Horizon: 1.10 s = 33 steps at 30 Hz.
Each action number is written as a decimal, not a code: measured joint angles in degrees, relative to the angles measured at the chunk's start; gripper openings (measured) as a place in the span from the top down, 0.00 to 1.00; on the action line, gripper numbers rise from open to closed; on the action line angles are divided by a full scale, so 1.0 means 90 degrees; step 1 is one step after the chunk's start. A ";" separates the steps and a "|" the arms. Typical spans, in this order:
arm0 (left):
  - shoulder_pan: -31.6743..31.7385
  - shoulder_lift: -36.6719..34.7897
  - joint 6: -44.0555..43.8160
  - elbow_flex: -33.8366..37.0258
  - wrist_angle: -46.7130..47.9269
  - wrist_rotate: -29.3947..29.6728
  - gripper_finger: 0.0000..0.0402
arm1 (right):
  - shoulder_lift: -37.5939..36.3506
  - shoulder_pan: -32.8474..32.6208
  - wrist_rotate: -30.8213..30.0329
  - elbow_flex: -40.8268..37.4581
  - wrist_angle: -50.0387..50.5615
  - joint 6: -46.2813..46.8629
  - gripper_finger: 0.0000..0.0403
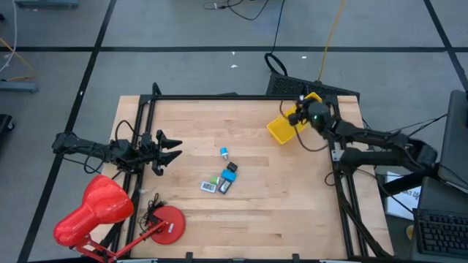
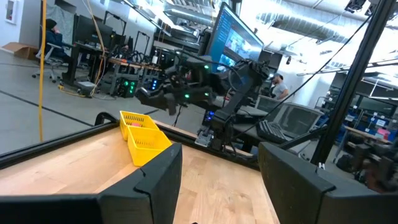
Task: Pick & Place Office items
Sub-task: Put the bottom black charger adapter into the top yellow basket
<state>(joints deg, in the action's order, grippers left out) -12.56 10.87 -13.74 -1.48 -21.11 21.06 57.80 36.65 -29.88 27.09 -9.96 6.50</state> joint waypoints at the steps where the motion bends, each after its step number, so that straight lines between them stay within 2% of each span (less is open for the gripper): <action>1: 0.0000 -0.0002 0.0000 0.0000 -0.0002 0.0002 0.47 | 0.0007 0.0181 0.0213 -0.0002 -0.0009 0.0097 0.64; 4: 0.0000 0.0000 0.0000 0.0000 0.0000 0.0000 0.47 | 0.0016 0.0619 0.0795 -0.0184 -0.0264 0.0224 0.64; 8: 0.0000 -0.0002 0.0000 0.0000 0.0000 0.0001 0.47 | 0.0014 0.1229 0.0952 -0.0260 -0.0487 0.0052 0.64; 13: 0.0000 -0.0001 0.0000 0.0000 -0.0001 0.0000 0.47 | 0.0022 0.2053 0.2267 -0.0260 -0.0373 0.0288 0.64; 16: 0.0000 0.0000 0.0000 0.0000 -0.0002 0.0001 0.47 | 0.0022 0.2345 0.2654 -0.0260 -0.0413 0.0345 0.64; 23: 0.0000 0.0000 0.0000 0.0000 -0.0002 0.0002 0.47 | 0.0022 0.2509 0.2841 -0.0260 -0.0343 0.0204 0.64; 29: -0.0001 0.0000 0.0000 0.0000 -0.0001 0.0002 0.47 | 0.0029 0.2510 0.2337 -0.0260 -0.0225 0.0206 0.64; 33: 0.0000 0.0000 0.0000 0.0000 0.0000 0.0000 0.47 | 0.0029 0.2507 0.2372 -0.0260 -0.0178 0.0294 0.64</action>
<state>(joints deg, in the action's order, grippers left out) -12.56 10.87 -13.74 -1.48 -21.11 21.06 58.06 59.22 -8.54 24.75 -11.57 9.14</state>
